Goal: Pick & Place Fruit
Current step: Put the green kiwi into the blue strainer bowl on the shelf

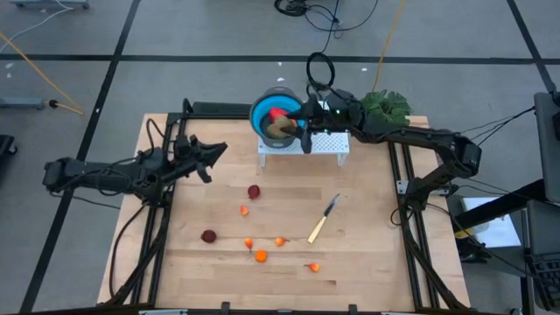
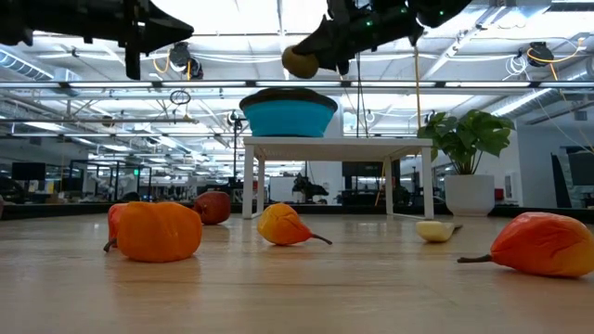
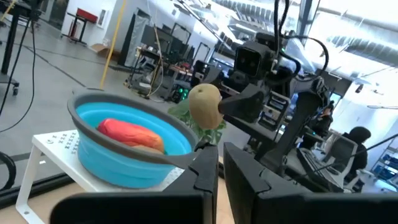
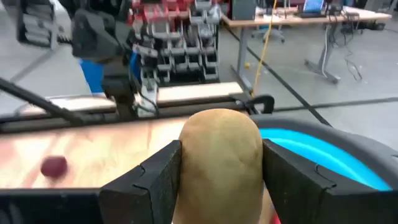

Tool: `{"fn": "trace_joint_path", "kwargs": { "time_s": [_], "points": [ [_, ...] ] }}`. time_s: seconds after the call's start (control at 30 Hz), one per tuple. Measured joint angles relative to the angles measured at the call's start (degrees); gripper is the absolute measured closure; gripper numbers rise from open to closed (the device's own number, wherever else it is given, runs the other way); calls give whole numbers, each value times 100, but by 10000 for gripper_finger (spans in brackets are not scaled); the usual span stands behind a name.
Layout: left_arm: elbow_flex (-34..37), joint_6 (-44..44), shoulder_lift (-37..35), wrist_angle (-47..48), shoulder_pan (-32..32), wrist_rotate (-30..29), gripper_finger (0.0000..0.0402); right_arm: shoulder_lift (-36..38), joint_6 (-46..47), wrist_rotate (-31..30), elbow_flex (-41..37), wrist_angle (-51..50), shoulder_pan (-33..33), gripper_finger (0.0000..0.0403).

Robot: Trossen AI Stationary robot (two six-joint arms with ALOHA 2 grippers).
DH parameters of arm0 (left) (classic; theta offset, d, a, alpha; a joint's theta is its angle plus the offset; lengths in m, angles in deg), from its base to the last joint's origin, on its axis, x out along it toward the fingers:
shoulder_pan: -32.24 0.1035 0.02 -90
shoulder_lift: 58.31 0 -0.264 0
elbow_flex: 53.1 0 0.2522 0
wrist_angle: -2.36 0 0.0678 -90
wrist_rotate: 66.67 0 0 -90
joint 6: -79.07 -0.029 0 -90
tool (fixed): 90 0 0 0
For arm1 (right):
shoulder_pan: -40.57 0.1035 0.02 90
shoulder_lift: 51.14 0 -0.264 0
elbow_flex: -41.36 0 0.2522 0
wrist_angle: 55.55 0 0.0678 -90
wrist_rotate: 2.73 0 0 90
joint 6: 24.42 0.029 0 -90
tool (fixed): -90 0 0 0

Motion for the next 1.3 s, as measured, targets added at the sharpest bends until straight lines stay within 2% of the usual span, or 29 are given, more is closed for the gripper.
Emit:
{"fn": "trace_joint_path", "kwargs": {
  "time_s": [0.17,0.57,0.73,0.83,1.03,1.3],
  "points": [
    [0,71,0,-2,166,138,378,0,-81,3,293,-488,-136,204],
    [0,141,33,-9,232,271,377,-153,-369,-9,312,-238,-426,204],
    [0,-94,249,-700,348,233,367,-165,-205,185,310,55,-389,204],
    [-15,-318,540,-1358,454,238,338,-160,-199,203,310,42,-351,204],
    [-702,-823,1332,-1352,664,399,254,-164,-423,224,308,146,-153,204],
    [-2186,-1252,2314,279,1012,590,169,-164,-995,309,307,288,96,204]
  ]
}}
